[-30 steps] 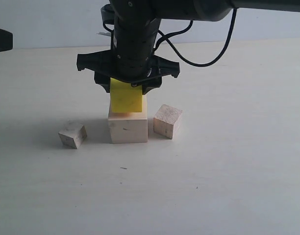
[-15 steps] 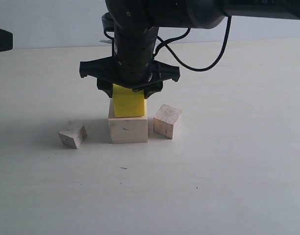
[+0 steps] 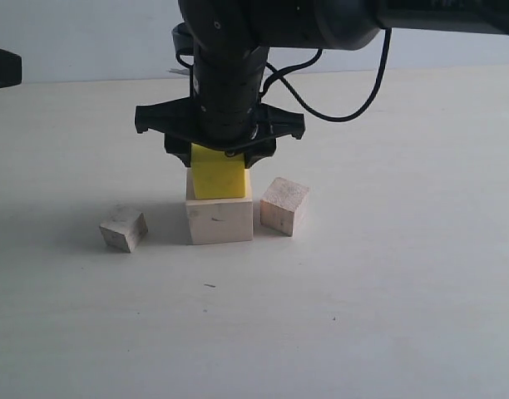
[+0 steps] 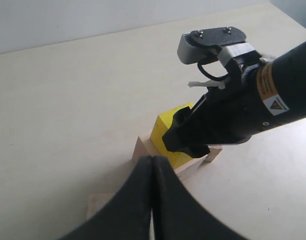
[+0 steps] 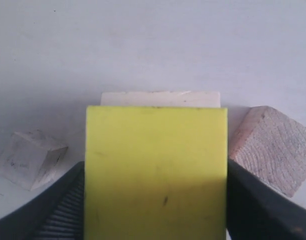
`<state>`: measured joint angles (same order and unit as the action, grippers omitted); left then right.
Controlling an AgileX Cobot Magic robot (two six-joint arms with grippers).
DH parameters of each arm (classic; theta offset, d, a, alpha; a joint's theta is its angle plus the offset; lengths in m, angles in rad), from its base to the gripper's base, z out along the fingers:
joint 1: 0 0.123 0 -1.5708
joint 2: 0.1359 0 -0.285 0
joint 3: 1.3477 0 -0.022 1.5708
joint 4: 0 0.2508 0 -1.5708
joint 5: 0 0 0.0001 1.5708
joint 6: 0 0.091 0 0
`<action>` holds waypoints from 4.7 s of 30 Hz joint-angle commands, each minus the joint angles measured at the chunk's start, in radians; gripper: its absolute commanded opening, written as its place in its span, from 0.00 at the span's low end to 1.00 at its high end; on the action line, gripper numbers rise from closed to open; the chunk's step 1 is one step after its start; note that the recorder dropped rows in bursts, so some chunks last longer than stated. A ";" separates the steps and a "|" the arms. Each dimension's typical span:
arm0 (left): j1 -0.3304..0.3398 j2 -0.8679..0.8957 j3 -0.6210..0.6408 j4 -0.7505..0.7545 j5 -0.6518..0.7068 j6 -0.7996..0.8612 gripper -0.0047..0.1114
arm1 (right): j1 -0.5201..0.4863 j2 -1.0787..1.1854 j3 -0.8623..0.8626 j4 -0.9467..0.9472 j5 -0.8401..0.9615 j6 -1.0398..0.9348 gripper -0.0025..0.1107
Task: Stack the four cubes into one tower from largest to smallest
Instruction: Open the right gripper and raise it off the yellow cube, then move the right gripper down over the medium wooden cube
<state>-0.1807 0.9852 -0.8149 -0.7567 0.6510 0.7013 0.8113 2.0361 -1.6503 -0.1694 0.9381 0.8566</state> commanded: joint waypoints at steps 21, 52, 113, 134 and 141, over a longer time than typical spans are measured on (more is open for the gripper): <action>-0.008 -0.006 0.001 -0.013 -0.010 -0.001 0.04 | 0.003 0.003 -0.001 0.020 -0.005 -0.089 0.18; -0.008 -0.006 0.001 -0.013 -0.013 0.000 0.04 | 0.003 -0.110 -0.089 0.055 0.131 -0.144 0.79; -0.085 -0.006 0.001 -0.009 0.067 0.000 0.04 | -0.197 -0.275 0.397 0.113 -0.160 -1.303 0.70; -0.085 -0.006 0.001 -0.005 0.070 0.000 0.04 | -0.197 -0.277 0.418 0.169 -0.272 -1.292 0.67; -0.085 -0.006 0.001 0.028 0.070 0.001 0.04 | -0.289 -0.277 0.418 0.193 -0.249 -1.277 0.67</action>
<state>-0.2616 0.9852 -0.8149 -0.7445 0.7136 0.7013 0.5885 1.7676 -1.2376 -0.0162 0.6967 -0.4045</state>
